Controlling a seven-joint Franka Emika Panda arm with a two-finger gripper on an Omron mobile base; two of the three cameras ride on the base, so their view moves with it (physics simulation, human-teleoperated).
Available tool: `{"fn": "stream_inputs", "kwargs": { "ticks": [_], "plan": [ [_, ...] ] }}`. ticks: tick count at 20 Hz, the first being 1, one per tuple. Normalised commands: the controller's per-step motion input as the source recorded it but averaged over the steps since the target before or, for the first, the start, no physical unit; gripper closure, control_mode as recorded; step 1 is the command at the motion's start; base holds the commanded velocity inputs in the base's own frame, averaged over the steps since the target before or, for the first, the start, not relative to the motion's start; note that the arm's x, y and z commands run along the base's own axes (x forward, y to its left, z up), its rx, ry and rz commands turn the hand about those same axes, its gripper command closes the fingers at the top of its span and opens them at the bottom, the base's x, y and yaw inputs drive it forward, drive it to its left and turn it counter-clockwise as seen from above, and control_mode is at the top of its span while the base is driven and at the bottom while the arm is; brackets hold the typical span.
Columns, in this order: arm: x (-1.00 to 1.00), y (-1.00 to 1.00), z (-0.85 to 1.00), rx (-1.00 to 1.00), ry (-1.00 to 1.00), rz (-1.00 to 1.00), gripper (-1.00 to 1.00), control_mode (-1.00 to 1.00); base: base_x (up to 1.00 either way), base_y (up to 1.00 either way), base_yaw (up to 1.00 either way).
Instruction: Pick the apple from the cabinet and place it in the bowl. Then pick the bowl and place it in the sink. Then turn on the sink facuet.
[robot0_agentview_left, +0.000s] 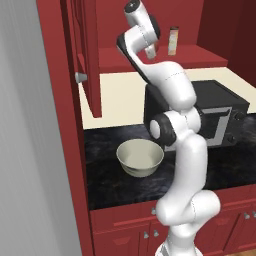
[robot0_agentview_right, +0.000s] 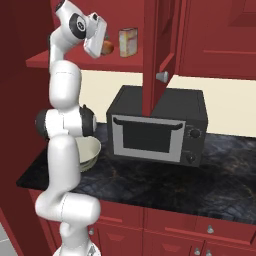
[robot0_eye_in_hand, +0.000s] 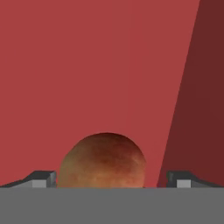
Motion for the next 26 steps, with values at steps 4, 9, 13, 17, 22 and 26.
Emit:
{"fn": "stream_inputs", "kwargs": {
  "ticks": [4, 9, 13, 17, 22, 26],
  "plan": [
    [0.13, 0.00, 0.00, 0.00, 0.00, 0.06, -1.00, -1.00, 0.00, 0.00, 0.00],
    [0.00, 0.00, 0.00, 0.00, 0.00, 0.03, -1.00, -1.00, 0.00, 0.00, 0.00],
    [-0.01, 0.00, 0.00, 0.00, 0.00, 0.00, 1.00, -1.00, 0.00, 0.00, 0.00],
    [-0.03, 0.00, -0.03, 0.00, 0.00, 0.00, 1.00, -1.00, 0.00, 0.00, 0.00],
    [-0.30, 0.00, 0.00, 0.00, -0.03, 0.00, 1.00, -1.00, 0.00, 0.00, 0.00],
    [-0.84, 0.00, 0.00, 0.00, -0.10, 0.00, 1.00, -1.00, 0.00, 0.00, 0.00]
  ]
}}
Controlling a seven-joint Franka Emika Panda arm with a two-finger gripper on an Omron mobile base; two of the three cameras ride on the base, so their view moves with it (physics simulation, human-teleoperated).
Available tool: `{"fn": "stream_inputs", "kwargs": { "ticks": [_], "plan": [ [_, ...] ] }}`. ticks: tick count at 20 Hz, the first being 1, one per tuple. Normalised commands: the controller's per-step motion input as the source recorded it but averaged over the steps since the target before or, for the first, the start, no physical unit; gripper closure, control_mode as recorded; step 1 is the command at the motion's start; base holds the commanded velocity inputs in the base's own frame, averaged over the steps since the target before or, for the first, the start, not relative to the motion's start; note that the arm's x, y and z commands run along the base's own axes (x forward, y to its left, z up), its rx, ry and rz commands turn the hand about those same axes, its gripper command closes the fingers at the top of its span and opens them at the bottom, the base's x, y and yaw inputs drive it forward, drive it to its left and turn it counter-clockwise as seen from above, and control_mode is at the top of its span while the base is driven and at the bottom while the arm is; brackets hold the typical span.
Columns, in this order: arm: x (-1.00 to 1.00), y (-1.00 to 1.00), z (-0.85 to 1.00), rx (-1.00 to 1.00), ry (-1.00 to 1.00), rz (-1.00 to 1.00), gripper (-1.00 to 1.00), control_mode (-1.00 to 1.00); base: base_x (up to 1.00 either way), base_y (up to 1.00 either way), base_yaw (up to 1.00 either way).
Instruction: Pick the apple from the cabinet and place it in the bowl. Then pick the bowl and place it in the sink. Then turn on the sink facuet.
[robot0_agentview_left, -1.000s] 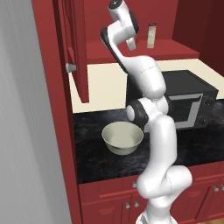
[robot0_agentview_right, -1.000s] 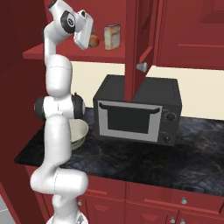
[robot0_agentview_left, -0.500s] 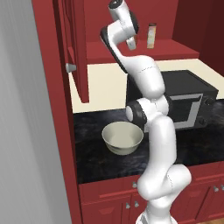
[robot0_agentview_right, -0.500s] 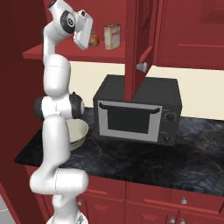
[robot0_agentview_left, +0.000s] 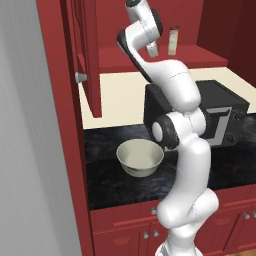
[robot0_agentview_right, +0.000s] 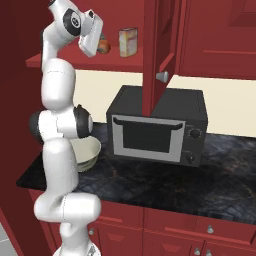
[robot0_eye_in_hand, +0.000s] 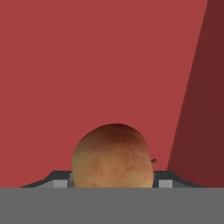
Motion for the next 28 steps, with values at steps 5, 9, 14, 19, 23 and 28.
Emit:
{"fn": "stream_inputs", "kwargs": {
  "ticks": [5, 9, 14, 19, 23, 28],
  "plan": [
    [-0.99, 0.00, 0.00, 0.00, -0.11, 0.00, 1.00, -1.00, 0.00, 0.00, 0.00],
    [-1.00, 0.00, 0.00, 0.01, -0.12, 0.00, 1.00, -1.00, 0.00, 0.00, 0.00],
    [-1.00, 0.00, -0.05, 0.04, -0.14, 0.00, 1.00, -1.00, 0.00, 0.00, 0.00],
    [-1.00, 0.00, -0.07, 0.10, -0.11, 0.00, 1.00, -1.00, 0.00, 0.00, 0.00],
    [-1.00, 0.00, -0.12, 0.13, 0.00, 0.00, 1.00, -1.00, 0.00, 0.00, 0.00],
    [-1.00, 0.00, -0.29, 0.15, 0.00, 0.00, 1.00, -1.00, 0.00, 0.00, 0.00]
  ]
}}
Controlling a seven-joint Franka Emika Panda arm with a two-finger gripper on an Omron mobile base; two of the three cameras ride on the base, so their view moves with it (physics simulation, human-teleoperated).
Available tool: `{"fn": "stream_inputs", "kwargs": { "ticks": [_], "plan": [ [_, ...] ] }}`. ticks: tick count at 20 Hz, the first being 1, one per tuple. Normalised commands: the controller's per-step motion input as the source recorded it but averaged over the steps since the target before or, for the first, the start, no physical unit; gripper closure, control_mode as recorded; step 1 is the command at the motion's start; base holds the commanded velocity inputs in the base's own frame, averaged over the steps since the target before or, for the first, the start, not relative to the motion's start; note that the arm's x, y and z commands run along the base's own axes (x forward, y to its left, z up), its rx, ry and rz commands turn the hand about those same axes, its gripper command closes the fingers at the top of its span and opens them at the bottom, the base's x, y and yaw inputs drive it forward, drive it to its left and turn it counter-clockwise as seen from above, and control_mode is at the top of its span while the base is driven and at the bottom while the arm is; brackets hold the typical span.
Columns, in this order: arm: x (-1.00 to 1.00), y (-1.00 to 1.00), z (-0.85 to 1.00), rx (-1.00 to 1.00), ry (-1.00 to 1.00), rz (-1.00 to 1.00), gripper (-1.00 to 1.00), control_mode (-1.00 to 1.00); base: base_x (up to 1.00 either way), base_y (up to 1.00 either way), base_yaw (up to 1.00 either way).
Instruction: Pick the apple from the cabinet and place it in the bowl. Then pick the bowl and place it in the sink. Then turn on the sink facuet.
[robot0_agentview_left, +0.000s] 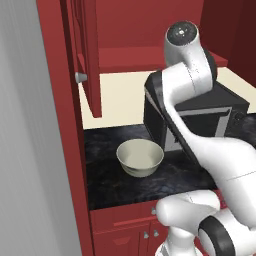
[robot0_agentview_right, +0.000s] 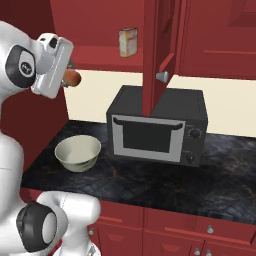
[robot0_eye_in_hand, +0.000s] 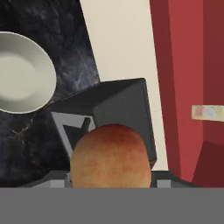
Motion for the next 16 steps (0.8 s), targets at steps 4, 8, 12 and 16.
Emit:
{"fn": "stream_inputs", "kwargs": {
  "ticks": [4, 8, 12, 16],
  "plan": [
    [-1.00, 0.20, -0.69, 0.03, 0.02, 0.00, 1.00, -1.00, 0.00, 0.00, 0.00],
    [-0.76, 0.21, -0.91, 0.01, 0.04, 0.00, 1.00, -1.00, 0.00, 0.00, 0.00],
    [-0.10, 0.05, -1.00, 0.16, 0.03, 0.13, 1.00, -1.00, 0.00, 0.00, 0.00],
    [0.10, 0.00, -0.86, 0.24, 0.09, 0.23, 1.00, -1.00, 0.00, 0.00, 0.00]
  ]
}}
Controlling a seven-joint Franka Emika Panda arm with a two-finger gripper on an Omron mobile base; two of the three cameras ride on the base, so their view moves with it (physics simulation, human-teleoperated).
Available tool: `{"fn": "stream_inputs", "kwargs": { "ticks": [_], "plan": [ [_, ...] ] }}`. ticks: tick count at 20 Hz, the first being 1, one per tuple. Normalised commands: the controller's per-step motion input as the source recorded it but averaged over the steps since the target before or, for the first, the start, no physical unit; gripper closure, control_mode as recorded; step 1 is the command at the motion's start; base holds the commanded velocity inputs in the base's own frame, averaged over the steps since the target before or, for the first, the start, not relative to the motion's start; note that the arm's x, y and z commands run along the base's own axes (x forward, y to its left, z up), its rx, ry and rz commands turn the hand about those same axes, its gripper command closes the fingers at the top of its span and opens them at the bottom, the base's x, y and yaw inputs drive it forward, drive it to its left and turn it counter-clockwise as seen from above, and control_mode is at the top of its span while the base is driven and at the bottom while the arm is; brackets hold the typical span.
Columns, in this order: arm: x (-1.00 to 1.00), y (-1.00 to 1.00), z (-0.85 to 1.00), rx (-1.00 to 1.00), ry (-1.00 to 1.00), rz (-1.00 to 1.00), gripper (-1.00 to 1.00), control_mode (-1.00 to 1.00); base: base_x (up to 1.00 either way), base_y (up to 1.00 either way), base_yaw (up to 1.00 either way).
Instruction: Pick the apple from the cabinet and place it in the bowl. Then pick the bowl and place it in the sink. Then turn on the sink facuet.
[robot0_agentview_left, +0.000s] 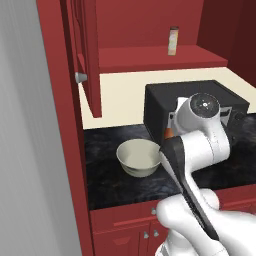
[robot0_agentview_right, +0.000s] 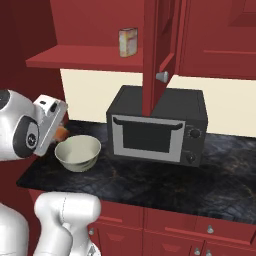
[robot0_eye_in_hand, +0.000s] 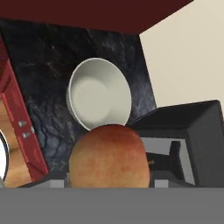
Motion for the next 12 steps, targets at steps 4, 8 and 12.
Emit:
{"fn": "stream_inputs", "kwargs": {
  "ticks": [4, 8, 12],
  "plan": [
    [0.37, 0.04, -0.68, 0.21, 0.11, 0.20, 1.00, -1.00, 0.00, 0.00, 0.00],
    [0.56, 0.36, -0.53, 0.05, 0.11, 0.08, 1.00, -1.00, 0.00, 0.00, 0.00],
    [0.62, 0.42, -0.29, 0.00, 0.15, 0.00, 1.00, -1.00, 0.00, 0.00, 0.00]
  ]
}}
